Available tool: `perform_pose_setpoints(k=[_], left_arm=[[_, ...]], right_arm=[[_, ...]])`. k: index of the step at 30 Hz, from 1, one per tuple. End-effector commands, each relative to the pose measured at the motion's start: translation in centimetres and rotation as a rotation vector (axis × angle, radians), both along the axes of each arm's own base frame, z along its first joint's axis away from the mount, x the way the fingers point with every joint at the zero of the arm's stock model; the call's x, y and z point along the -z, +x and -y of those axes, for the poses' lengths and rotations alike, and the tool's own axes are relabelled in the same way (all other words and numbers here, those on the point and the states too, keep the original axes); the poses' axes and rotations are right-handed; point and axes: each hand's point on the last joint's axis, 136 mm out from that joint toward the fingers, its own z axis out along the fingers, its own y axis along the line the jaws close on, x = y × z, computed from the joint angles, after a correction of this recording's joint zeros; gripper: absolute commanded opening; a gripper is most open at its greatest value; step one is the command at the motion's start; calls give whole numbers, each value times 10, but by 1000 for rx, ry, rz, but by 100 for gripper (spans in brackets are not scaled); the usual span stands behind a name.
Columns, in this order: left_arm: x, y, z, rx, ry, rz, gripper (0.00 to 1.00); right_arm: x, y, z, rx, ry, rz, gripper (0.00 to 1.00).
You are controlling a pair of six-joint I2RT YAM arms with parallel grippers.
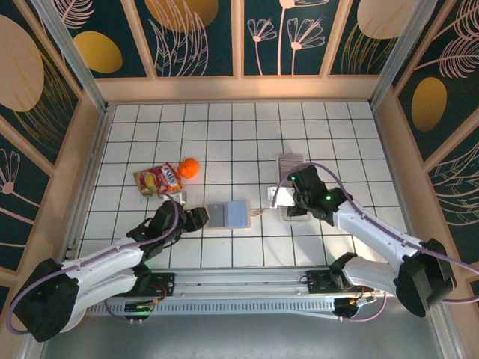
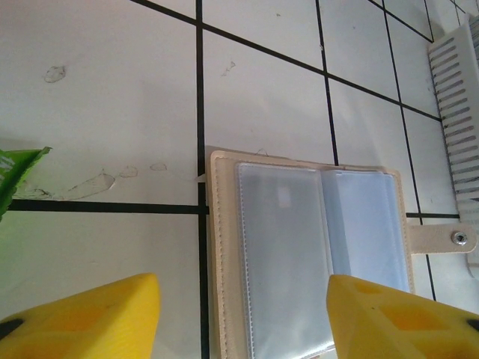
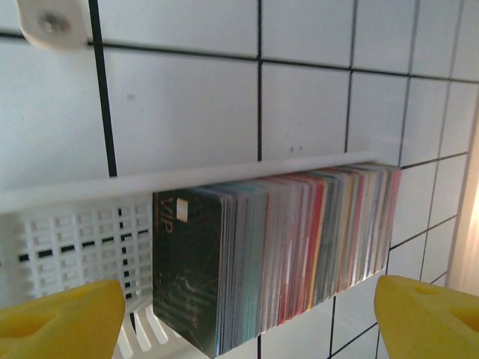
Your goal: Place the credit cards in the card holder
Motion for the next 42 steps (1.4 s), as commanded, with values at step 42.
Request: perform_pose_setpoints(k=[42], left_arm=[[-11,0,12,49,-57,36,57]], right_arm=[[27,36,15,21,-137,45,51]])
